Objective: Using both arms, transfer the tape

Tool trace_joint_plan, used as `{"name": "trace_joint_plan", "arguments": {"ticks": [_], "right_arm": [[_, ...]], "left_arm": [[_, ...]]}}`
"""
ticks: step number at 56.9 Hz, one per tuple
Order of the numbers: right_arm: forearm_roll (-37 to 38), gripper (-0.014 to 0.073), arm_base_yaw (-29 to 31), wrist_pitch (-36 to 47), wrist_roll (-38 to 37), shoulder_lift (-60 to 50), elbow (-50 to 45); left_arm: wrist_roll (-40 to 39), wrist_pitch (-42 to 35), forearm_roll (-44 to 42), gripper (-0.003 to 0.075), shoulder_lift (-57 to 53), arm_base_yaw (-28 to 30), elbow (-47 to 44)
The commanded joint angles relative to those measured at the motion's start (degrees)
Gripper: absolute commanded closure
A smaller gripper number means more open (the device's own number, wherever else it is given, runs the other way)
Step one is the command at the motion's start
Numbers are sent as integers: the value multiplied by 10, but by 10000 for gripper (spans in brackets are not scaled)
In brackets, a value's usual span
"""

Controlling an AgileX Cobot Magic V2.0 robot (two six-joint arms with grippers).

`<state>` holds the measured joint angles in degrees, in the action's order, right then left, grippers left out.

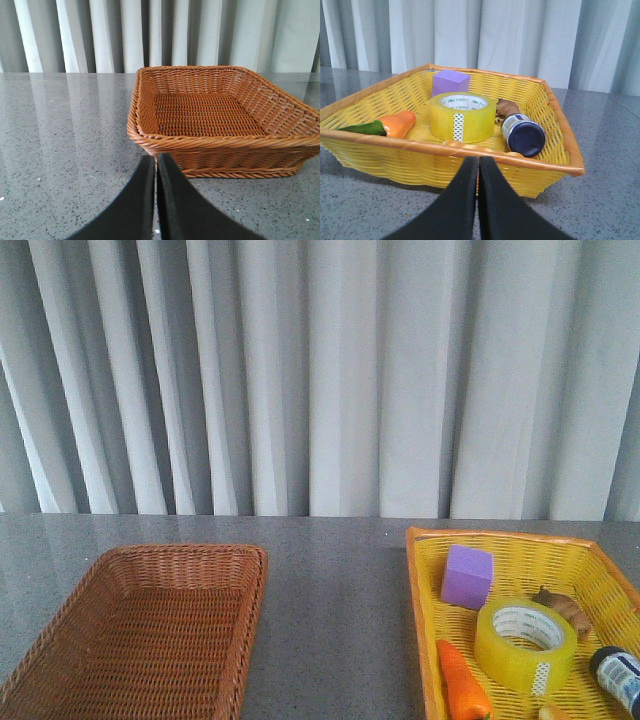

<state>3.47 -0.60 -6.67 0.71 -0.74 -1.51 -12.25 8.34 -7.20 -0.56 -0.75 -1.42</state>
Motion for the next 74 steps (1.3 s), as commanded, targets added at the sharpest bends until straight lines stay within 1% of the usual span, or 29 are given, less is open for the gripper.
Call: {"name": "trace_joint_plan", "arguments": {"ticks": [1, 41, 46, 50, 55, 57, 60, 63, 69, 71, 74], "right_arm": [[6, 595, 3, 43, -1, -5, -3], [7, 595, 3, 45, 1, -5, -2], [8, 595, 3, 67, 1, -5, -2], [8, 595, 3, 108, 0, -5, -2], [6, 595, 3, 190, -3, -5, -2], [4, 595, 2, 225, -16, -5, -2], [5, 595, 2, 263, -32, -4, -1], [10, 595, 2, 307, -49, -4, 3], [25, 595, 2, 335, -53, -4, 27], [31, 595, 2, 336, -53, -4, 39], [41, 595, 2, 332, -61, -4, 66]], "left_arm": [[-5, -42, 0, 726, -10, 1, 5], [-5, -42, 0, 726, -10, 1, 5], [-5, -42, 0, 726, -10, 1, 5], [-5, -53, 0, 726, -10, 1, 5], [-5, -83, 0, 726, -10, 1, 5], [-5, -104, 0, 726, -10, 1, 5], [-5, -151, 0, 726, -10, 1, 5], [-5, -215, 0, 726, -10, 1, 9], [-6, -337, -1, 726, -10, 1, 21], [-6, -359, -5, 726, -10, 1, 28], [-5, -367, -7, 726, -10, 1, 44]]}}
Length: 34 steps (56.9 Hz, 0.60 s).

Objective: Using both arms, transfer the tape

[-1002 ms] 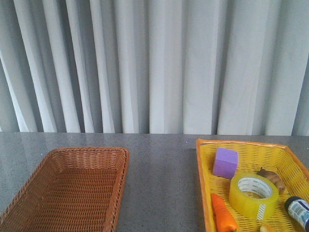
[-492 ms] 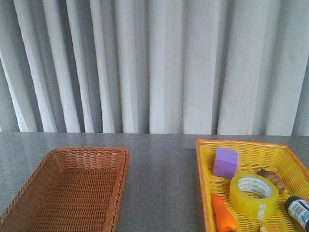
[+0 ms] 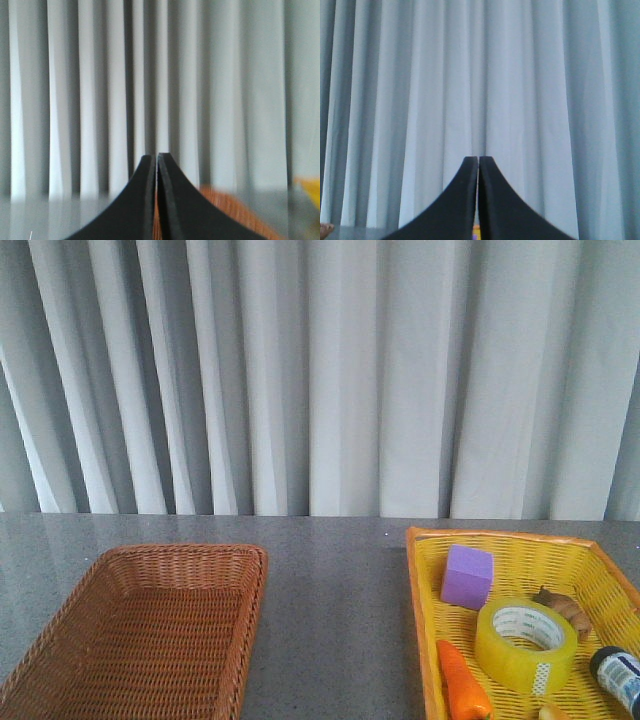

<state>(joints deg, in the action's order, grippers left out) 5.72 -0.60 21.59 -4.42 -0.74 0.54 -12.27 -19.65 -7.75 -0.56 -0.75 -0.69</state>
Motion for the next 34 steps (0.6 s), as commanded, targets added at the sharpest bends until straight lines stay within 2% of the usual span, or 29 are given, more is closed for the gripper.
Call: {"name": "trace_joint_plan", "arguments": {"ticks": [1, 8, 15, 26, 34], "right_arm": [[20, 595, 2, 46, -13, -4, 53], [24, 595, 2, 6, -51, 32, 127], [33, 595, 2, -65, -71, 104, 220], [32, 595, 2, -236, -119, 258, 385], [24, 595, 2, -397, -119, 392, 512]], "left_arm": [[-5, -84, -1, 726, -9, 1, 44], [-7, -29, 7, 726, 18, 1, 108], [-7, 45, 24, 726, 95, 1, 197], [-15, 260, 28, 726, 255, 1, 397], [-17, 309, 22, 726, 373, 1, 513]]}}
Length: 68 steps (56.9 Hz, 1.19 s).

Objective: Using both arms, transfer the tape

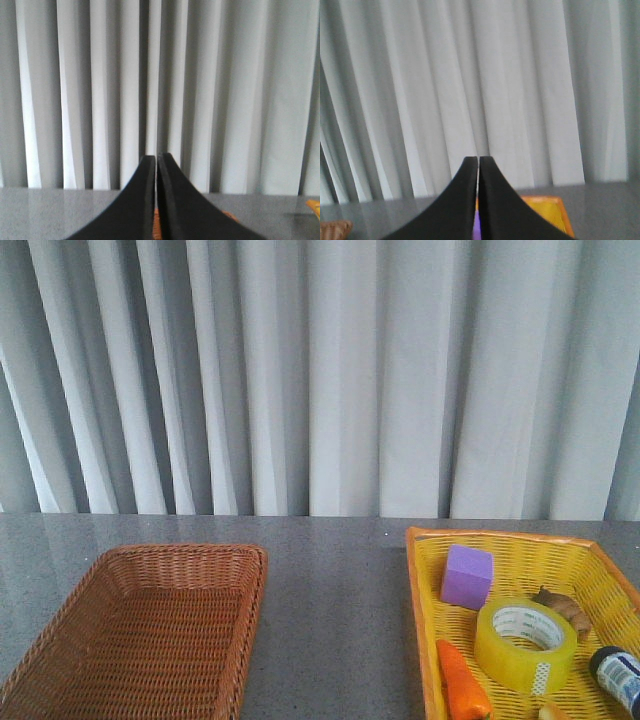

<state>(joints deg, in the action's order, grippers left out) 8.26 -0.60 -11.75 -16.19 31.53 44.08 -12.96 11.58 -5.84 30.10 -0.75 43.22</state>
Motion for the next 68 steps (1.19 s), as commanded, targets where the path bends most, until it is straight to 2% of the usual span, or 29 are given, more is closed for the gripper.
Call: {"name": "trace_joint_plan", "arguments": {"ticks": [1, 7, 13, 19, 31, 42, 49, 54, 61, 68], "right_arm": [[-4, 595, 2, -86, -2, 85, 88], [-17, 595, 2, -176, -2, 154, 158], [-12, 595, 2, -210, -2, 208, 190], [-19, 595, 2, -218, -2, 235, 190], [-38, 595, 2, -221, 6, 285, 190], [-57, 566, 2, -224, 108, 320, 190], [-91, 487, 2, -218, 158, 329, 190], [-114, 385, 2, -216, 190, 335, 190], [-134, 210, 2, -223, 218, 342, 190], [-146, 65, 2, -234, 228, 352, 190]], "left_arm": [[-10, -1, 5, 726, 81, 1, 86], [-10, -1, 18, 726, 139, 1, 129], [-10, -15, 17, 726, 173, 1, 151], [-12, -23, 18, 726, 198, 0, 151], [-12, 56, 12, 717, 253, 1, 151], [25, 74, 10, 708, 295, 1, 151], [51, 50, 10, 662, 306, 1, 151], [52, 33, 12, 605, 306, 1, 151], [52, 13, 13, 484, 306, 1, 151], [52, 10, 22, 318, 306, 1, 151]]}}
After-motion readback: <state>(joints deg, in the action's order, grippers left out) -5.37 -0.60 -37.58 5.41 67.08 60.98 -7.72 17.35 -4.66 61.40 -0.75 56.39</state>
